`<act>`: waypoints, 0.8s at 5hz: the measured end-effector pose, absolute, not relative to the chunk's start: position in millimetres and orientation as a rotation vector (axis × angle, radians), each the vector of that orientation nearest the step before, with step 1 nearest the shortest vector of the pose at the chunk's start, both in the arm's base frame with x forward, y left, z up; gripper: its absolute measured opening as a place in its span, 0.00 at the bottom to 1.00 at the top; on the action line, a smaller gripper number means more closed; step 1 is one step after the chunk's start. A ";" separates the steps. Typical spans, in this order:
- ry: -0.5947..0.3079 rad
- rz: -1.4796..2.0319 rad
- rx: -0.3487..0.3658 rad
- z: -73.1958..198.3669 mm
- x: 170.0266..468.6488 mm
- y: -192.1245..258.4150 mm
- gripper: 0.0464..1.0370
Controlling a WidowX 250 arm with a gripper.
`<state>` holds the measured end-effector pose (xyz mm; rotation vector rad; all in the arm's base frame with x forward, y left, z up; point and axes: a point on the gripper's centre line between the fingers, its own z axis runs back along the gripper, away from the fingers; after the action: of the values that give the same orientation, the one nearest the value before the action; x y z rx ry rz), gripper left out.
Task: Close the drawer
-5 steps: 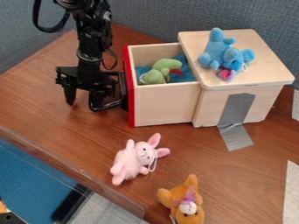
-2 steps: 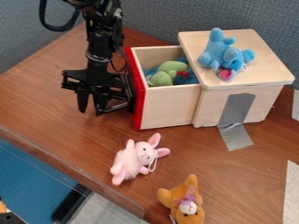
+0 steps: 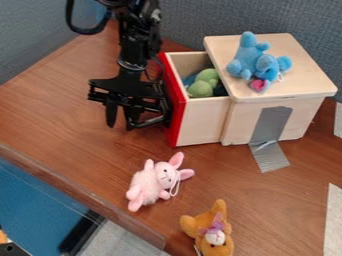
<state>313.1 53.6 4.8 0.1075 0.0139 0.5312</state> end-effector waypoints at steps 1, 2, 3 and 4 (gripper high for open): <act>0.019 0.518 0.111 -2.6 321.4 42.3 0.31; 0.006 0.497 0.108 -6.2 337.5 25.1 0.31; 0.009 0.481 0.098 -9.3 349.5 13.6 0.31; -0.003 0.469 0.099 -9.9 357.8 4.1 0.38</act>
<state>357.8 4.1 -9.9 0.0987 -0.0033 0.4691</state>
